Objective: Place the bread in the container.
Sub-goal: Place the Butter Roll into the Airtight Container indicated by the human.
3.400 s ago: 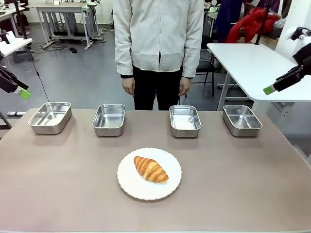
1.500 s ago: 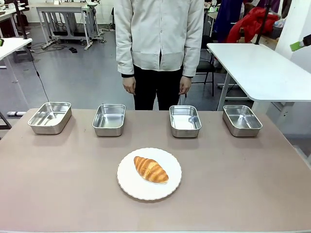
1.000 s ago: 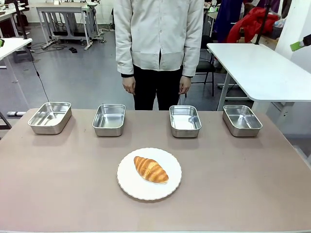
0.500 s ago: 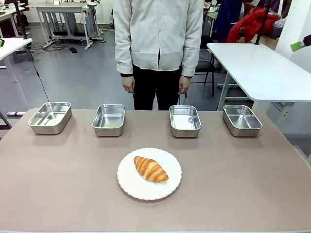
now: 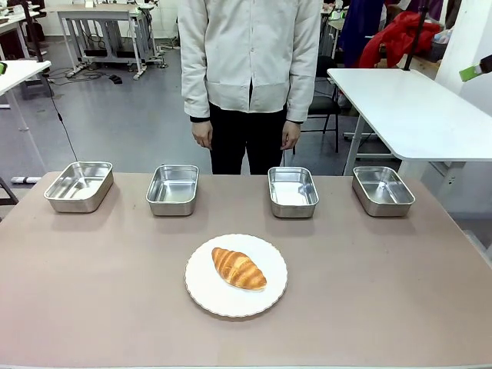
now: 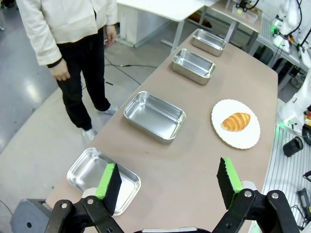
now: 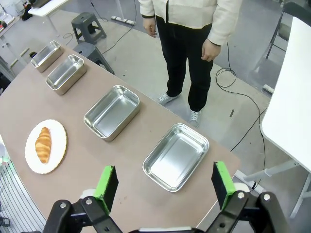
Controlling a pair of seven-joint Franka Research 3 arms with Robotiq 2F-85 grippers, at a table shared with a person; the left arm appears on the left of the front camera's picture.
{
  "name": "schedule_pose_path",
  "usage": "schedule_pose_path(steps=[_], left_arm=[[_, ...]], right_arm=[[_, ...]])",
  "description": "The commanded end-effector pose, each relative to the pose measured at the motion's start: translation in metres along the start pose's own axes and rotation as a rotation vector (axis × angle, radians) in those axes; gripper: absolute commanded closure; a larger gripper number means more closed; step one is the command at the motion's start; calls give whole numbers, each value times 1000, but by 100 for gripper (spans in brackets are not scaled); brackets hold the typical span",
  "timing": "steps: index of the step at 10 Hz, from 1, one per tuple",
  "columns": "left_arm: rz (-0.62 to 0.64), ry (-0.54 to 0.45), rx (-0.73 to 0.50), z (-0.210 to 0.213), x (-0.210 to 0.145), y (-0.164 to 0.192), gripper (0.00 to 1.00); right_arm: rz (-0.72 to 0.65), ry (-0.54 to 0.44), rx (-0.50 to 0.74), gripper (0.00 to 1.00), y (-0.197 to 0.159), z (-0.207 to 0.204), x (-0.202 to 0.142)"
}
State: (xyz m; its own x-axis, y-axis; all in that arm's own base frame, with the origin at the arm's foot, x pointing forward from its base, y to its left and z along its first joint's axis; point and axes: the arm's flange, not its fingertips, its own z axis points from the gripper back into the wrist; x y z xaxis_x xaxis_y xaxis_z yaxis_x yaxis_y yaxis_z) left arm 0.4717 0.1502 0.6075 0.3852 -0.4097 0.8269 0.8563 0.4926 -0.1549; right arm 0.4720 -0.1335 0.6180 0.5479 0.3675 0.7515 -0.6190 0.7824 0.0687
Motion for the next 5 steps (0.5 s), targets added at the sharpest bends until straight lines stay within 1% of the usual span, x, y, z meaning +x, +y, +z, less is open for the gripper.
schedule_pose_path(steps=[1,5], left_arm=[[-1,0,0,0,0,0,0],[-1,0,0,0,0,0,0]], right_arm=[[0,-8,7,0,1,0,1],[0,-8,7,0,1,0,1]])
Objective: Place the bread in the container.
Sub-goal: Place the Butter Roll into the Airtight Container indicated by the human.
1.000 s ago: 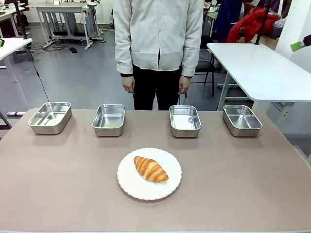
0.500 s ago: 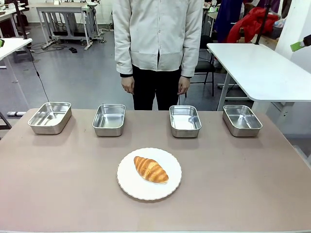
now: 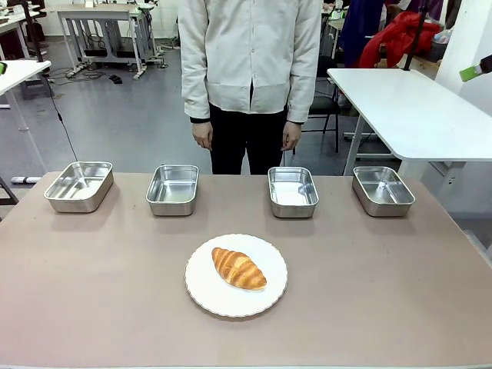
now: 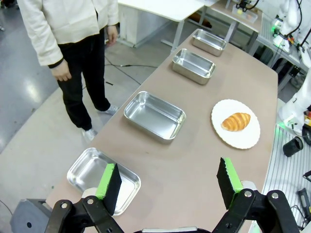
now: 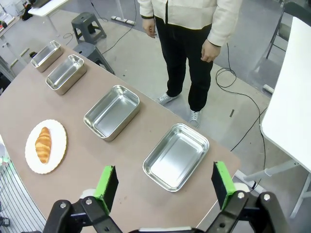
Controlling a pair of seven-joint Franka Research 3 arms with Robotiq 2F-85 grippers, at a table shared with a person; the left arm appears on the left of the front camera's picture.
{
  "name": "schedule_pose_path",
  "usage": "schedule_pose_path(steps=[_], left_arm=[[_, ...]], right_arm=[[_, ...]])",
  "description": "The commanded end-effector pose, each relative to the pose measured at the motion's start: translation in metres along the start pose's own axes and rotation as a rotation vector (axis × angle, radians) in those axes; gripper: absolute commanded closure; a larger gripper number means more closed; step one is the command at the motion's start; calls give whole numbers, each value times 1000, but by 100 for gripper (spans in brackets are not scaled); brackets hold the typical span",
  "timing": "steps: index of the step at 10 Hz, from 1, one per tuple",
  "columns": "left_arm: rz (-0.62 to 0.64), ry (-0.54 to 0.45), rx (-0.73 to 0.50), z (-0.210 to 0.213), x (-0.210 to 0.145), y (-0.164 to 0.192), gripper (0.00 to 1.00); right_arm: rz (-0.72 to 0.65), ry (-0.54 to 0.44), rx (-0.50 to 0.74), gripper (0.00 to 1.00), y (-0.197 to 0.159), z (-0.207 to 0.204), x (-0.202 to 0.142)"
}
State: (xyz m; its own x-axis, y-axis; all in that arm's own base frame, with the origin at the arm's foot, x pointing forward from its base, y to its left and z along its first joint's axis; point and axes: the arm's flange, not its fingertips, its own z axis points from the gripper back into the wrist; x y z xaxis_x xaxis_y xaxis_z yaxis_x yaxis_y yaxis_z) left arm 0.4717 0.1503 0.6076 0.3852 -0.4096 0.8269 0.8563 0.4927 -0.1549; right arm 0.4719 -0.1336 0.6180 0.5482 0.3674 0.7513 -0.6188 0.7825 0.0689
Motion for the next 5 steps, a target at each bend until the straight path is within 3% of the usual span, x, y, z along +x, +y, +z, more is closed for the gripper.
schedule_pose_path(steps=[1,5], left_arm=[[-1,0,0,0,0,0,0],[-1,0,0,0,0,0,0]], right_arm=[[0,-8,7,0,1,0,1],[0,-8,7,0,1,0,1]])
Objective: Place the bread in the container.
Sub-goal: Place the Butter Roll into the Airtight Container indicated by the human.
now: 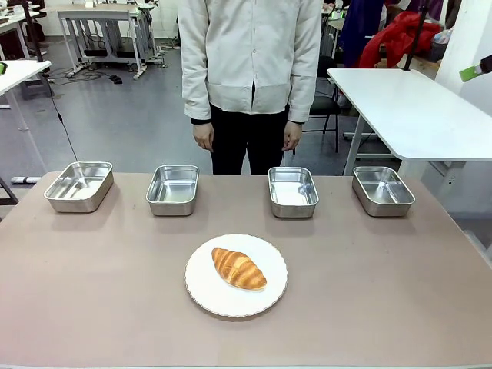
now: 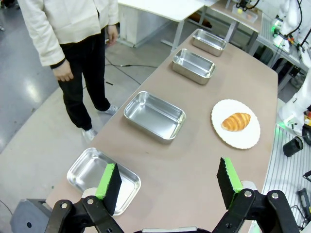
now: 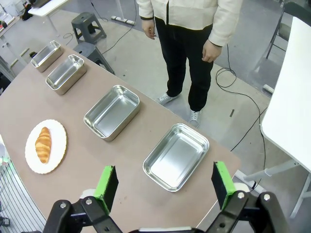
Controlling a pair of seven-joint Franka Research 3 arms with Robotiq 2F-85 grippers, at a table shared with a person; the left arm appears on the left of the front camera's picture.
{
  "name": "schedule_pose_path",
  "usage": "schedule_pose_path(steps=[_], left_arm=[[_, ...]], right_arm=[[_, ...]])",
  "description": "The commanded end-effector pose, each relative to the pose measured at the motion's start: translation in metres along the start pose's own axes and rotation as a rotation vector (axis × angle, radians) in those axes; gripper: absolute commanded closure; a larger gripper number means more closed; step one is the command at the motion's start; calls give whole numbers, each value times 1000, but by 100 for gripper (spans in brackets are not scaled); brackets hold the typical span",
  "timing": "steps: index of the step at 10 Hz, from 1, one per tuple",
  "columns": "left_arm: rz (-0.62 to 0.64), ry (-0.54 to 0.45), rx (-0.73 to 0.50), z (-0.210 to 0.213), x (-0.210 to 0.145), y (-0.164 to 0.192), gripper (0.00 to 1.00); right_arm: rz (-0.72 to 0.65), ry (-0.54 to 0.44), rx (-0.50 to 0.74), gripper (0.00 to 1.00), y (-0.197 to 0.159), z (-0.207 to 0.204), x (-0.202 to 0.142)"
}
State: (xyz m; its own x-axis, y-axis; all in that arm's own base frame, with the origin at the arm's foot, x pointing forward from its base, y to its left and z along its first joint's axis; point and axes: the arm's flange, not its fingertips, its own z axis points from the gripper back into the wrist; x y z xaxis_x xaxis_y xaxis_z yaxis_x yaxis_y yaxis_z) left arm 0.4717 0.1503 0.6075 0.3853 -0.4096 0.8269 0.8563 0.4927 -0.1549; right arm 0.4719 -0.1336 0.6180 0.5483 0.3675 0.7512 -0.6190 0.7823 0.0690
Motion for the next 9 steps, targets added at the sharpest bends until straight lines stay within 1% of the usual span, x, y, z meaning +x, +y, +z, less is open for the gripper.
schedule_pose_path(steps=[1,9], left_arm=[[-1,0,0,0,0,0,0],[-1,0,0,0,0,0,0]], right_arm=[[0,-8,7,0,1,0,1],[0,-8,7,0,1,0,1]])
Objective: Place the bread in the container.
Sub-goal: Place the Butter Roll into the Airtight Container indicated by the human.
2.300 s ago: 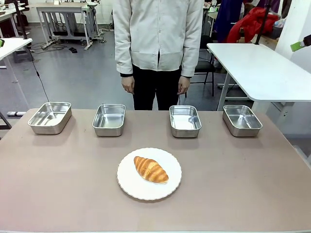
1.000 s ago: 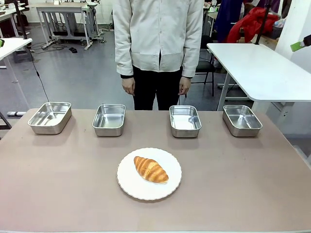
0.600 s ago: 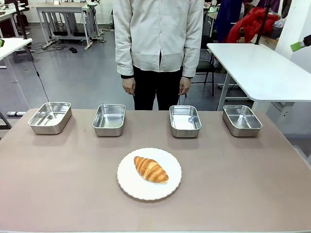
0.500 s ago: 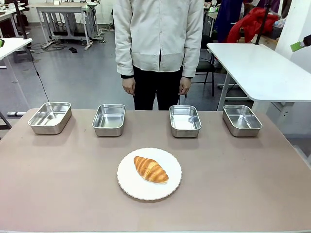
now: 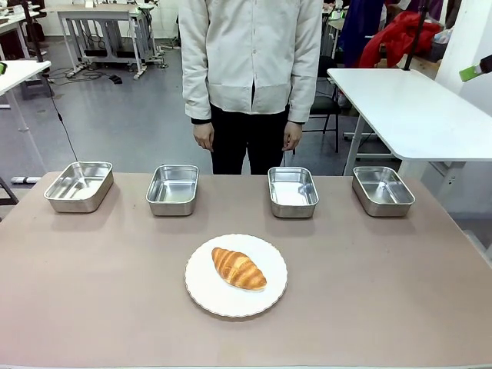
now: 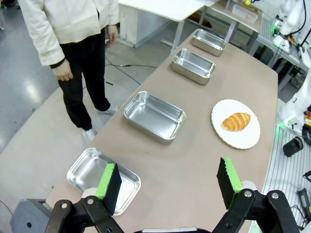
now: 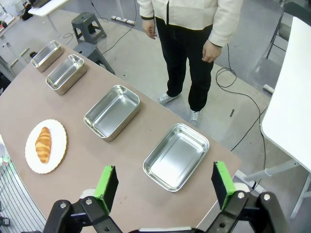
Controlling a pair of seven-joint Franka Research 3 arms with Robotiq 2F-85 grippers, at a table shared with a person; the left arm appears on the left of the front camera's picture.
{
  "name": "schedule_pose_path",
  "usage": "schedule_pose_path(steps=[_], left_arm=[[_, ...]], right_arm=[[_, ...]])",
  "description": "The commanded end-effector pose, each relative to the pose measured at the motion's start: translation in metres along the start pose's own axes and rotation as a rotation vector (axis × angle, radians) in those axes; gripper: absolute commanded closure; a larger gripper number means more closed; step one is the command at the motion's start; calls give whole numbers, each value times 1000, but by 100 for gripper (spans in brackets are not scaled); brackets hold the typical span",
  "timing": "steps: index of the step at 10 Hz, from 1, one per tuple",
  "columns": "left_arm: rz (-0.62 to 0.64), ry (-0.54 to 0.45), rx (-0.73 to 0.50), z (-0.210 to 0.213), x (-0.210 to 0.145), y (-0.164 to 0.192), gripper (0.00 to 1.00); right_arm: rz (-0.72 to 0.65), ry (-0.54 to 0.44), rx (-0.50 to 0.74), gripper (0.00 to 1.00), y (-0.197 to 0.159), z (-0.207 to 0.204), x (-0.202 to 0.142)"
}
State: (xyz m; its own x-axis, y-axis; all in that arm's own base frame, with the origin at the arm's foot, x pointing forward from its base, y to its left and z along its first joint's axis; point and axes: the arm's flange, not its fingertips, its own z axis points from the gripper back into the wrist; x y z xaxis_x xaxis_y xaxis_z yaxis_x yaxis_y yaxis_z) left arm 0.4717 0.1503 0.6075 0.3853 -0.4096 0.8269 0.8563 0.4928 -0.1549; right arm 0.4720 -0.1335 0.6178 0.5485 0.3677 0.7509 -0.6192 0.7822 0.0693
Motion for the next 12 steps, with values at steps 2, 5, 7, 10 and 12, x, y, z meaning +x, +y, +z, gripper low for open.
schedule_pose_path(steps=[2,5,7,10,12], left_arm=[[-1,0,0,0,0,0,0],[-1,0,0,0,0,0,0],[-1,0,0,0,0,0,0],[-1,0,0,0,0,0,0],[-1,0,0,0,0,0,0]], right_arm=[[0,-9,6,0,1,0,1],[0,-9,6,0,1,0,1],[0,-9,6,0,1,0,1],[0,-9,6,0,1,0,1],[0,-9,6,0,1,0,1]])
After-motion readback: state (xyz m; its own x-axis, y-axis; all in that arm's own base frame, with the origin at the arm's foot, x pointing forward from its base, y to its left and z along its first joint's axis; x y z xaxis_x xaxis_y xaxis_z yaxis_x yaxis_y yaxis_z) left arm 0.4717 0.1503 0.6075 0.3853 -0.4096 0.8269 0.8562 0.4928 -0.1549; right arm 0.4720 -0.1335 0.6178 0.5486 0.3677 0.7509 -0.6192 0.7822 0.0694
